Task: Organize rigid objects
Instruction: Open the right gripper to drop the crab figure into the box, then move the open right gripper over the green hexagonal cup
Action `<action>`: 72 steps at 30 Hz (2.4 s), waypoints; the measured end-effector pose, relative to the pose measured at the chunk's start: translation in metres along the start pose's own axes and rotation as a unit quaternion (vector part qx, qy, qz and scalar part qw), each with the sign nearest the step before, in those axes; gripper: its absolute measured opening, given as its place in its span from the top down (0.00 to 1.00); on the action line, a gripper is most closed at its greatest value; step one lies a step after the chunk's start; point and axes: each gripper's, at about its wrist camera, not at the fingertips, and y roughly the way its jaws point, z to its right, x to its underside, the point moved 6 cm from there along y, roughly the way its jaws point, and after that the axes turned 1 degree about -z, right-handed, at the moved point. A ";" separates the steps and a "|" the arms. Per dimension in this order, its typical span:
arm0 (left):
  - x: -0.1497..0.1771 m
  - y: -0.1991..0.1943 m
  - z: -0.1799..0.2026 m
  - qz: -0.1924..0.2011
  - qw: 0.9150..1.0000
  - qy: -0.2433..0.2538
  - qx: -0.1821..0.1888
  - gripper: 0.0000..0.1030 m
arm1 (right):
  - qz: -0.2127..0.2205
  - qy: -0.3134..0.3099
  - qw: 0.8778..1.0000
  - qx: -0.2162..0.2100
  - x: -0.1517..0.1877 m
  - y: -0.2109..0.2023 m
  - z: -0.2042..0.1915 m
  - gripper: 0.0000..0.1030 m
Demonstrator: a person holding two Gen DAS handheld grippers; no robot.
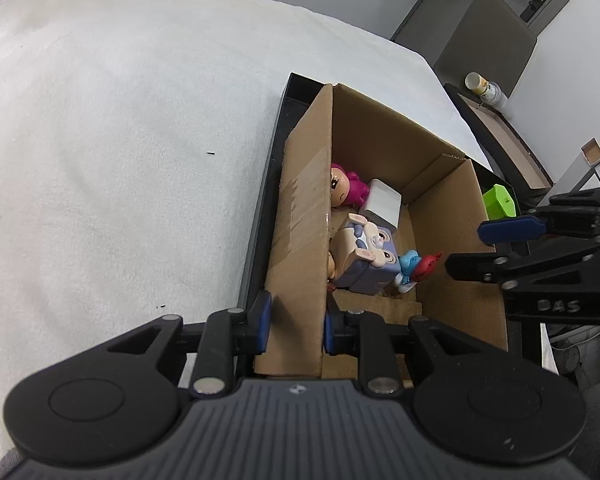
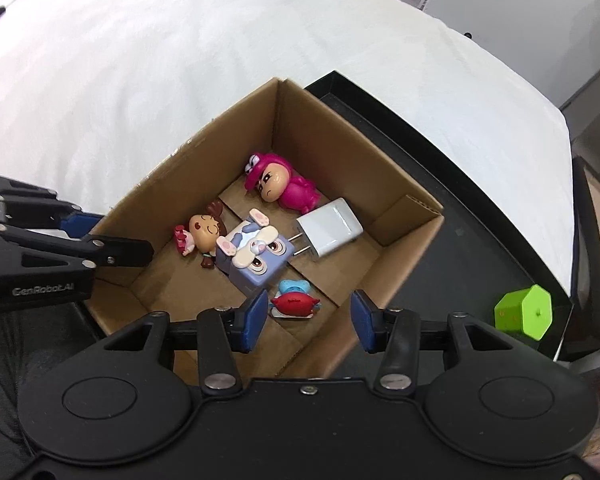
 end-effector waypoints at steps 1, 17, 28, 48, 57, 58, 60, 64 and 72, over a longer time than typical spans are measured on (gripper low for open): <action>0.000 0.000 0.000 0.000 1.000 0.000 -0.002 0.77 | 0.003 0.007 1.000 -0.007 0.002 -0.003 0.002 0.55; -0.001 0.001 0.004 -0.001 1.000 0.002 -0.022 0.79 | 0.091 0.154 0.982 -0.060 0.024 -0.030 0.070 0.52; 0.000 0.001 0.009 0.000 0.999 0.009 -0.037 0.79 | 0.138 0.238 0.959 -0.063 0.065 -0.022 0.118 0.36; -0.002 0.006 0.011 -0.008 0.998 0.012 -0.061 0.81 | 0.180 0.353 0.917 0.047 0.104 0.006 0.178 0.11; -0.005 0.013 0.012 -0.016 0.997 0.008 -0.075 0.81 | 0.166 0.387 0.904 0.071 0.105 0.029 0.198 0.08; -0.005 0.014 0.012 -0.017 0.997 0.008 -0.076 0.81 | 0.166 0.391 0.903 0.069 0.104 0.032 0.200 0.07; -0.005 0.015 0.012 -0.019 0.997 0.008 -0.078 0.81 | 0.164 0.397 0.900 0.071 0.103 0.036 0.203 0.07; -0.005 0.018 0.011 -0.023 0.997 0.007 -0.080 0.81 | 0.162 0.401 0.898 0.077 0.098 0.046 0.206 0.06; -0.008 0.027 0.011 -0.031 0.996 0.004 -0.085 0.81 | 0.156 0.417 0.892 0.085 0.093 0.065 0.218 0.06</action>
